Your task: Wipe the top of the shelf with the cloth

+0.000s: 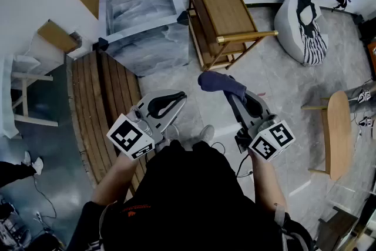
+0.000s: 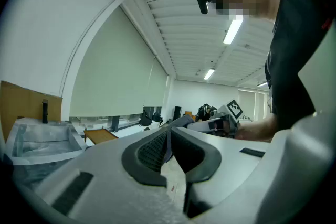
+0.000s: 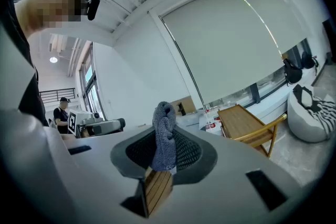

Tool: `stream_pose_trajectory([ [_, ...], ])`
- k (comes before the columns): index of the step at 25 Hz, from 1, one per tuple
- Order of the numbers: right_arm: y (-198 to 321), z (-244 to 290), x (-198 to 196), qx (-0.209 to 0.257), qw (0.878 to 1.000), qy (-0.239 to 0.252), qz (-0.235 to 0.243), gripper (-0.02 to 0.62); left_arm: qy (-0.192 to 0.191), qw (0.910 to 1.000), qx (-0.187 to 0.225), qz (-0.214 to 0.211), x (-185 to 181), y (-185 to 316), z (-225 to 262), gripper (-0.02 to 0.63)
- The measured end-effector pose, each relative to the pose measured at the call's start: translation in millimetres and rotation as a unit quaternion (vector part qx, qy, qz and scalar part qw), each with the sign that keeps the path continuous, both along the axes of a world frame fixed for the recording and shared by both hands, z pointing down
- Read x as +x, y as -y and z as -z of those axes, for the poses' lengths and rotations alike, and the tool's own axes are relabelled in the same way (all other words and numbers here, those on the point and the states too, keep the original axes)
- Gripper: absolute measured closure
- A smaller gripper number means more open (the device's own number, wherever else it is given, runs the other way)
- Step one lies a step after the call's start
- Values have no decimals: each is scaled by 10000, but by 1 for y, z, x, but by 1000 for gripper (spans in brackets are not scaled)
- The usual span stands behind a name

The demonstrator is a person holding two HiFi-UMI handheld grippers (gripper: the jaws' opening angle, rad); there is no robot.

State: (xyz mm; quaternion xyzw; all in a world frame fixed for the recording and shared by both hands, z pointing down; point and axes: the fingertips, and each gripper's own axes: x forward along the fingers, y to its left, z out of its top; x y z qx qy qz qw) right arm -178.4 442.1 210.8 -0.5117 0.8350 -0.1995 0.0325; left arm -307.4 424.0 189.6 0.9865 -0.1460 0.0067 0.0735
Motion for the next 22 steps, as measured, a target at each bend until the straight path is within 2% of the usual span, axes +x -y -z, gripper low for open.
stream_pose_trajectory([
  [11, -7, 3, 12, 20, 9999, 148, 73, 523, 28, 10000, -26, 42, 16, -6, -2, 571],
  [22, -14, -3, 49, -23, 9994, 123, 311, 523, 21, 9998, 4, 209, 57, -15, -2, 571],
])
